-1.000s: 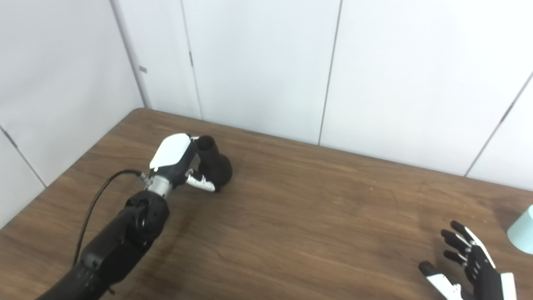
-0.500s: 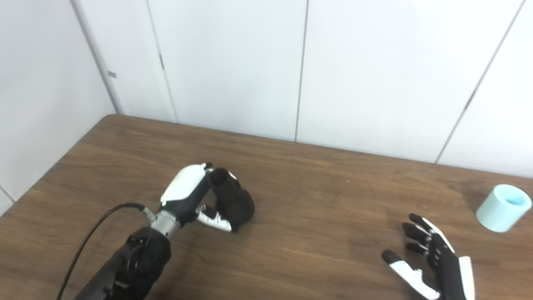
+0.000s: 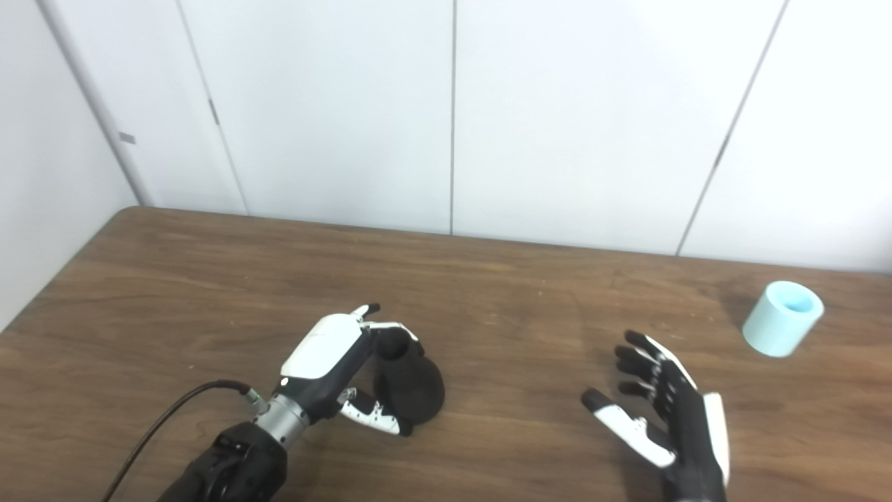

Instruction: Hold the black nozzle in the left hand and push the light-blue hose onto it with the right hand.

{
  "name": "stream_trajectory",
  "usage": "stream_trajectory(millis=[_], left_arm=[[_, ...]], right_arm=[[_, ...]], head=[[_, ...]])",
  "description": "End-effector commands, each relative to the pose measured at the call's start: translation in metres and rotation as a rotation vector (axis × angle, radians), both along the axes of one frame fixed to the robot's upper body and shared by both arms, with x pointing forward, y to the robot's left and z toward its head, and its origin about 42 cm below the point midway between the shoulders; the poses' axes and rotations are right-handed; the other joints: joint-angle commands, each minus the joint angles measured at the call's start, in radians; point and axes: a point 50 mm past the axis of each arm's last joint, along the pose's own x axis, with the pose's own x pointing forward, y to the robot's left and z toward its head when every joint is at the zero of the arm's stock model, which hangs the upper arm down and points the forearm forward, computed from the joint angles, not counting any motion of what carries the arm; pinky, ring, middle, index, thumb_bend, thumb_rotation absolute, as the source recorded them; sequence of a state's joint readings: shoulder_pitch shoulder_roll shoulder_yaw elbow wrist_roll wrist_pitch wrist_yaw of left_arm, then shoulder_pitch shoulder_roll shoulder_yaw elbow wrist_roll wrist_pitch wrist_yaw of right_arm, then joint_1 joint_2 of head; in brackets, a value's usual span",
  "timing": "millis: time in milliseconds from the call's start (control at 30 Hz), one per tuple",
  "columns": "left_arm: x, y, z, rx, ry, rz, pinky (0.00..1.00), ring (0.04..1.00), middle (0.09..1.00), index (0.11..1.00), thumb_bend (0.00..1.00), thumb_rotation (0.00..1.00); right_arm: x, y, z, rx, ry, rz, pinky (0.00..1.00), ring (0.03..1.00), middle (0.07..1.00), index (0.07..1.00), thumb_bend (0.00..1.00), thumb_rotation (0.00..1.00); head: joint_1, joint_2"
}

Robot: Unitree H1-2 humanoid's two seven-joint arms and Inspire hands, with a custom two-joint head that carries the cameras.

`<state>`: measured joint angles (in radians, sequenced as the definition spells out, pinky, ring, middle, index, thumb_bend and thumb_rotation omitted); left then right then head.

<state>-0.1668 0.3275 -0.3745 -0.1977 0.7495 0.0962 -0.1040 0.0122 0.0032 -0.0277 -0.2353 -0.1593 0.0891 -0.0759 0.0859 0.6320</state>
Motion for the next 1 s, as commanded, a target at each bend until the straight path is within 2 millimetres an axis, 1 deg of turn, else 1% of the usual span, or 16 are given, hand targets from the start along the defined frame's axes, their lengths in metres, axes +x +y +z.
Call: stream_trajectory(millis=[0,33,100,167,200,233,267,300,333,400,433,500,567,600,833,967], left_arm=[[-0.009,-0.019,-0.009,0.035,0.043,-0.096,0.96,0.649,0.476,0.502,0.52,0.00],[-0.011,-0.023,-0.011,0.037,0.048,-0.113,0.96,0.647,0.477,0.500,0.52,0.00],[-0.014,-0.030,-0.014,0.041,0.057,-0.139,0.96,0.645,0.478,0.499,0.52,0.00],[-0.015,-0.034,-0.017,0.043,0.068,-0.157,0.96,0.644,0.479,0.498,0.52,0.00],[-0.016,-0.036,-0.019,0.040,0.077,-0.167,0.96,0.645,0.479,0.498,0.52,0.00],[-0.016,-0.038,-0.020,0.038,0.086,-0.174,0.96,0.645,0.479,0.498,0.52,0.00],[-0.017,-0.039,-0.021,0.036,0.092,-0.179,0.96,0.646,0.479,0.498,0.52,0.00],[-0.017,-0.039,-0.022,0.034,0.098,-0.182,0.96,0.646,0.479,0.498,0.52,0.00],[-0.017,-0.039,-0.022,0.033,0.100,-0.182,0.96,0.647,0.479,0.498,0.52,0.00],[-0.018,-0.041,-0.024,0.022,0.122,-0.183,0.96,0.647,0.480,0.497,0.52,0.00],[-0.019,-0.042,-0.025,0.018,0.131,-0.184,0.96,0.647,0.479,0.497,0.52,0.00],[-0.020,-0.043,-0.027,0.010,0.153,-0.183,0.96,0.648,0.479,0.497,0.52,0.00],[-0.022,-0.047,-0.031,0.005,0.193,-0.184,0.96,0.642,0.461,0.510,0.52,0.00],[-0.024,-0.049,-0.033,0.004,0.212,-0.186,0.96,0.641,0.458,0.511,0.52,0.00],[-0.038,-0.061,-0.041,0.044,0.271,-0.222,0.94,0.639,0.469,0.504,0.52,0.00],[-0.039,-0.065,-0.043,0.120,0.297,-0.265,0.94,0.634,0.472,0.501,0.52,0.00]], right_arm=[[0.004,0.004,0.019,0.037,-0.076,-0.004,0.38,0.515,0.742,0.778,0.77,0.41],[0.004,0.006,0.021,0.040,-0.078,-0.007,0.33,0.481,0.741,0.780,0.78,0.40],[0.003,0.007,0.023,0.040,-0.082,-0.011,0.36,0.520,0.739,0.782,0.78,0.40],[0.002,0.007,0.025,0.028,-0.082,-0.017,0.36,0.513,0.739,0.782,0.79,0.41],[0.001,0.007,0.027,0.013,-0.081,-0.022,0.39,0.538,0.739,0.781,0.79,0.42],[0.001,0.005,0.029,-0.008,-0.079,-0.027,0.46,0.587,0.738,0.780,0.80,0.43],[0.000,0.004,0.031,-0.021,-0.078,-0.030,0.59,0.684,0.740,0.778,0.81,0.45],[0.000,0.003,0.032,-0.033,-0.077,-0.032,0.66,0.734,0.740,0.777,0.81,0.46],[-0.001,0.003,0.033,-0.038,-0.075,-0.033,0.70,0.763,0.741,0.776,0.81,0.47],[-0.001,-0.001,0.037,-0.044,-0.078,-0.043,0.74,0.785,0.744,0.773,0.80,0.48],[-0.001,-0.003,0.039,-0.042,-0.080,-0.047,0.65,0.734,0.744,0.772,0.79,0.49],[0.000,-0.006,0.041,-0.045,-0.087,-0.057,0.62,0.717,0.745,0.772,0.79,0.49],[0.003,-0.013,0.046,-0.077,-0.100,-0.078,0.70,0.748,0.742,0.768,0.78,0.48],[0.004,-0.017,0.049,-0.096,-0.106,-0.088,0.71,0.749,0.743,0.767,0.79,0.49],[0.007,-0.029,0.062,-0.110,-0.117,-0.110,0.70,0.756,0.750,0.769,0.79,0.52],[0.008,-0.032,0.067,-0.093,-0.131,-0.109,0.71,0.758,0.752,0.772,0.80,0.53]], head=[[-0.010,0.007],[-0.018,0.011],[-0.024,0.014],[-0.032,0.017],[-0.042,0.022],[-0.046,0.025],[-0.046,0.025],[-0.052,0.027],[-0.053,0.028],[-0.066,0.037],[-0.066,0.037],[-0.067,0.038],[-0.075,0.044],[-0.078,0.047],[-0.091,0.058],[-0.094,0.060]])
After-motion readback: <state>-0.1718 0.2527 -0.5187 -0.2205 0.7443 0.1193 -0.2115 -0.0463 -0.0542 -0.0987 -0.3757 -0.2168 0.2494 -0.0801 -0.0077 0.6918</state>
